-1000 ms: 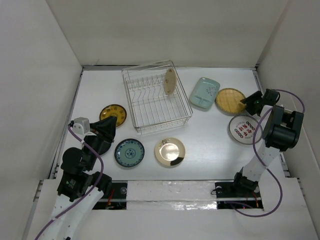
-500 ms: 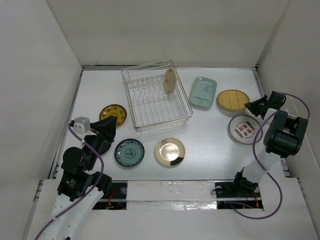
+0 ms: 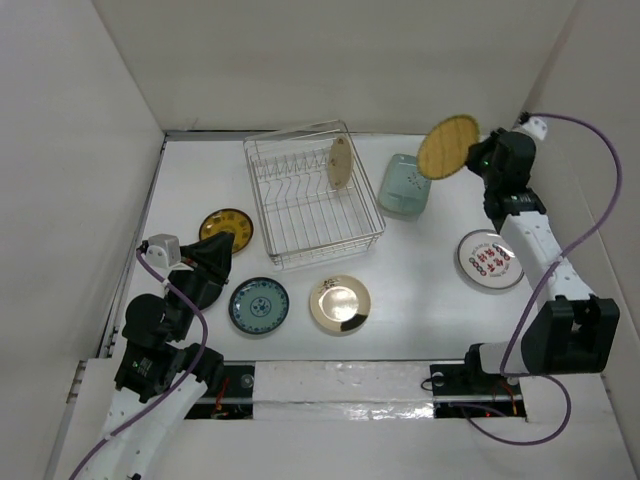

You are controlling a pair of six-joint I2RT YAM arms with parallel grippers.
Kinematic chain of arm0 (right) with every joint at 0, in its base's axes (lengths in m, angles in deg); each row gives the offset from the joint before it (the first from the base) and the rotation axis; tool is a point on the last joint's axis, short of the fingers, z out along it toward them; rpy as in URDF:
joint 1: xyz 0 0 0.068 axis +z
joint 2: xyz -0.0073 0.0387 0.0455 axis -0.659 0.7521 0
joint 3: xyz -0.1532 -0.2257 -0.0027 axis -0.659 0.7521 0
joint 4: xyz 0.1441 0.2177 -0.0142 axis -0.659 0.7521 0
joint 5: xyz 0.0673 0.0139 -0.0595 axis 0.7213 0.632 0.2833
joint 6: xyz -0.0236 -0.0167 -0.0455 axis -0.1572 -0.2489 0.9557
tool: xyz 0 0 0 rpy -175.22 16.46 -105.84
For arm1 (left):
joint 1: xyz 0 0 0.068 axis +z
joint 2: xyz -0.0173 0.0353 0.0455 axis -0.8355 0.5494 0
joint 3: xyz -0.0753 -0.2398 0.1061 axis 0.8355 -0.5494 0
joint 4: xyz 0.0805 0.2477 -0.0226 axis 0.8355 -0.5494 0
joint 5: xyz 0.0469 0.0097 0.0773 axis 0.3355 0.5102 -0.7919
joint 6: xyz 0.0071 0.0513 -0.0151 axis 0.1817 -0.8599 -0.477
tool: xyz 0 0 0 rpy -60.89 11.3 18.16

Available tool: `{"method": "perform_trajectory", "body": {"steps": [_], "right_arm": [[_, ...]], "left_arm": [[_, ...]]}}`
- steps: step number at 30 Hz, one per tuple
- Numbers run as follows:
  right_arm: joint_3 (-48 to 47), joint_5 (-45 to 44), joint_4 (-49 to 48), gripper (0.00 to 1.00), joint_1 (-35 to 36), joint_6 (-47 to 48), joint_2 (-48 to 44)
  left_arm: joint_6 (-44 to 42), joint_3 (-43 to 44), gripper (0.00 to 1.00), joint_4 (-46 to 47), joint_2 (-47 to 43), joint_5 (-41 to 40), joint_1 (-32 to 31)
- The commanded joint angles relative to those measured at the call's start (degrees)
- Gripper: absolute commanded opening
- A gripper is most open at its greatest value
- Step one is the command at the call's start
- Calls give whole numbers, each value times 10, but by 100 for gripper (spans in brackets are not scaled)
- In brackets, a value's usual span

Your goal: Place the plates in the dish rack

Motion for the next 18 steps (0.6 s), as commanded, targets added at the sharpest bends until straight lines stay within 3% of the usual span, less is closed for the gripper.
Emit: {"method": "perform_trajectory", "body": {"steps": [1, 5, 10, 18], "right_arm": [[-106, -119, 10, 0, 93, 89, -4], [-209, -246, 31, 0, 228, 185, 59], [-348, -298, 47, 0, 345, 265, 169], [-602, -318, 146, 0, 399, 326, 377]], "left_arm": [[-5, 4, 18, 21, 1, -4, -3], [-5, 4, 18, 21, -1, -4, -3], [-4, 3, 18, 21, 0, -4, -3], [-5, 4, 18, 21, -1, -5, -3]]}}
